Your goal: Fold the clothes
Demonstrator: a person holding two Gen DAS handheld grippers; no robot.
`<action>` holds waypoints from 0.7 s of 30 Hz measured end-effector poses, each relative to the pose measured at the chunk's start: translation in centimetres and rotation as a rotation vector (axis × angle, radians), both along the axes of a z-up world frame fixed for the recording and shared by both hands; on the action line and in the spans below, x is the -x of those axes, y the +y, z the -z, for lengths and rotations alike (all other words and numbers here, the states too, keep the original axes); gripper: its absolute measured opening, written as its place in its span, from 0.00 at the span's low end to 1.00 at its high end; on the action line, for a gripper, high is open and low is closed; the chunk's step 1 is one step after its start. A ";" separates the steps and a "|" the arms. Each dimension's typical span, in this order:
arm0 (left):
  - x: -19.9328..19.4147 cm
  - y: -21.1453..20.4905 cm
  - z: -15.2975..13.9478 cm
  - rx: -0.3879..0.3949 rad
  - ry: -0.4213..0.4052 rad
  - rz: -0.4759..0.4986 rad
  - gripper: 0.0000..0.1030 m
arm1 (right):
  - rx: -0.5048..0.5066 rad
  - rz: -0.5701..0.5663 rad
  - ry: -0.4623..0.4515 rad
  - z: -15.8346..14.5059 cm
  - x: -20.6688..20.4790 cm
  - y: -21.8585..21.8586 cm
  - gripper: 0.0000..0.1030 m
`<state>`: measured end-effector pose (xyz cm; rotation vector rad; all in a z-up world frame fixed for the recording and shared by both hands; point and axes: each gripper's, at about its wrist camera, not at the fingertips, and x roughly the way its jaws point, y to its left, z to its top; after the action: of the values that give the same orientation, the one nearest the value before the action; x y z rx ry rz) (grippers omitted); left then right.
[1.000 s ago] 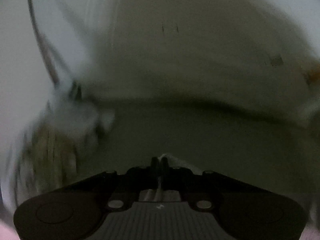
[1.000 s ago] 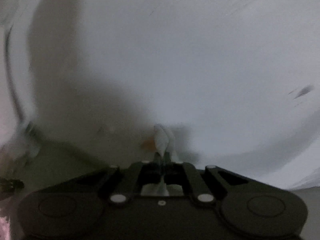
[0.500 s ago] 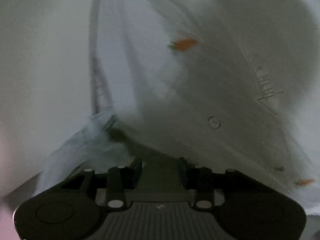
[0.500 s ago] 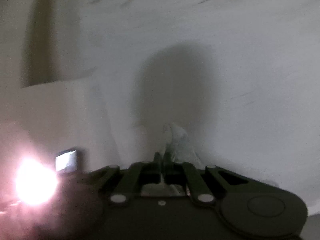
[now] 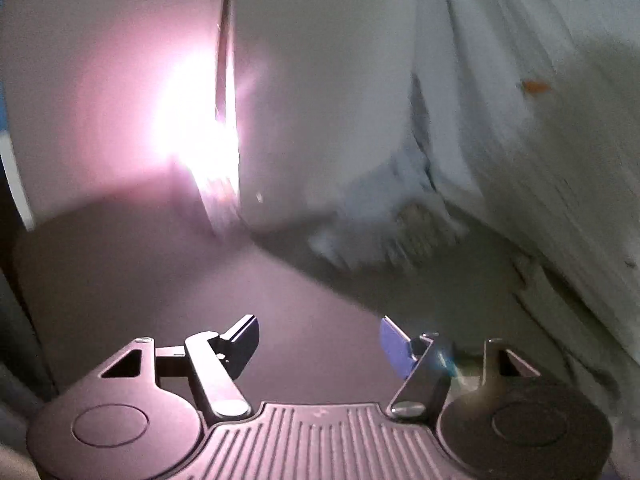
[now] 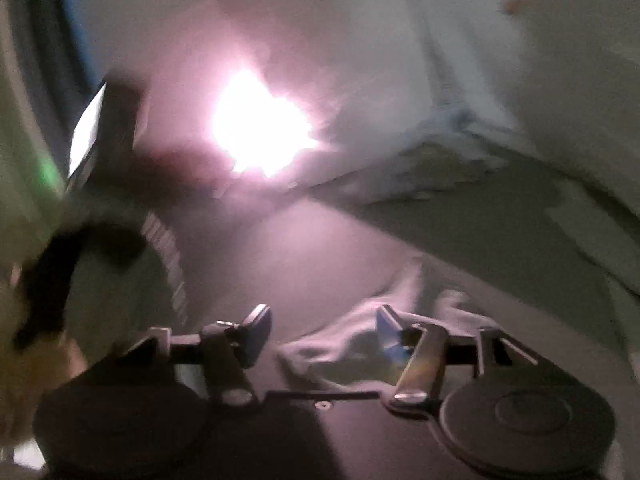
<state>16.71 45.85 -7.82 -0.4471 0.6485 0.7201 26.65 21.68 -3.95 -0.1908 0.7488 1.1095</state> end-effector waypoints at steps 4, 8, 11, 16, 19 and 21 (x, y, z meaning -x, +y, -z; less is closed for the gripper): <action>-2.9 -5.8 2.6 0.026 0.081 0.143 0.67 | 0.078 0.275 -0.006 2.0 -3.1 -8.5 0.66; -6.4 -10.5 4.3 0.005 0.154 0.289 0.73 | 0.166 0.505 0.008 4.2 -4.8 -15.5 0.66; -7.2 -12.2 5.9 0.037 0.179 0.331 0.75 | 0.177 0.598 0.010 4.9 -5.3 -18.0 0.66; -8.9 -12.0 7.2 0.059 0.233 0.369 0.80 | 0.177 0.625 -0.014 6.1 -4.3 -19.2 0.65; -9.5 -10.2 6.9 0.009 0.231 0.351 0.86 | 0.202 0.600 -0.015 6.8 -3.6 -18.3 0.66; -10.2 -8.3 7.1 -0.036 0.228 0.329 0.88 | 0.212 0.572 -0.007 7.0 -2.5 -17.2 0.66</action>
<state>26.90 37.58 -14.88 -0.2173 0.8979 0.4712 29.17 4.49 -10.93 -0.1452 0.8469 0.4870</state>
